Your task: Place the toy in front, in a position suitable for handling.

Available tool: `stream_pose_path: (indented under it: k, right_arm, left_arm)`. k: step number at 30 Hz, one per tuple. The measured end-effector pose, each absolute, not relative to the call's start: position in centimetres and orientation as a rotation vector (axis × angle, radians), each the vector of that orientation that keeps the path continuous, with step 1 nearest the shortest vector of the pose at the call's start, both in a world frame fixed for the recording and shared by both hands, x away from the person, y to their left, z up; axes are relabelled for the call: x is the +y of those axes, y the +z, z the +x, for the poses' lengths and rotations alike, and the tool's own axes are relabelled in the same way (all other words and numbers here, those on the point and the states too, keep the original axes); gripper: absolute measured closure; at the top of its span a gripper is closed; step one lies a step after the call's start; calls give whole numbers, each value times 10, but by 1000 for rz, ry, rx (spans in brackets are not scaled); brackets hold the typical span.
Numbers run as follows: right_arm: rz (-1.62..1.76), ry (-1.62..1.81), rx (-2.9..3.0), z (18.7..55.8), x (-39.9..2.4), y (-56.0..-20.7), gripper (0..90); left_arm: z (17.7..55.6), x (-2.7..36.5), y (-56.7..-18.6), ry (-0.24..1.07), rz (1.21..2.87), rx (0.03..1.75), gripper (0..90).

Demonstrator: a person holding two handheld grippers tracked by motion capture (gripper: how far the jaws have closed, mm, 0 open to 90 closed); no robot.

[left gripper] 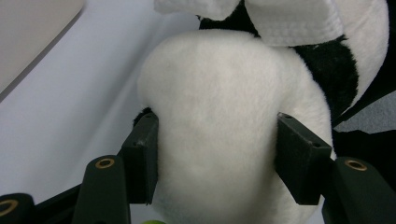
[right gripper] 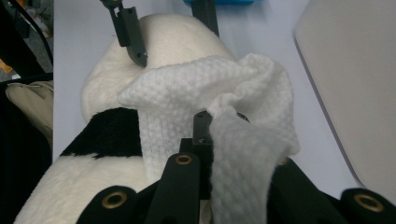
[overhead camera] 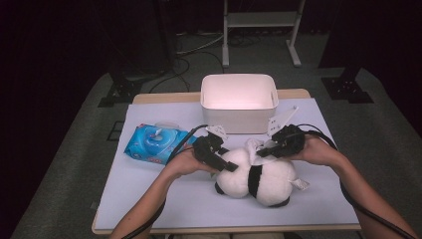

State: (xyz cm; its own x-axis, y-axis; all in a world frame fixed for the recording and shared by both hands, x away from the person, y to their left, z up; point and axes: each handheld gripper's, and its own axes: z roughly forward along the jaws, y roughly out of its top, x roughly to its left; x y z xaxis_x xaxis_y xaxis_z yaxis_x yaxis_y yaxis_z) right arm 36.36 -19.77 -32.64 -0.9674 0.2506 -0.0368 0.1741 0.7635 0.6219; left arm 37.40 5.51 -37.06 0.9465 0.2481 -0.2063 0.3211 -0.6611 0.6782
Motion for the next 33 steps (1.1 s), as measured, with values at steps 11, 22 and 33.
stream_pose_path:
  k: [11, 22, 33]
  right_arm:
    - [289, 1001, 2866, 343, -190, -338, 823]
    - [182, 1041, 2824, 301, -193, -336, 825]
    - [149, 1046, 2830, 295, -197, -335, 823]
  left_arm:
    - [354, 67, -376, -146, 2332, 391, 271]
    - [349, 73, -371, -216, 2337, 395, 103]
    - [354, 63, -388, -369, 2314, 378, 231]
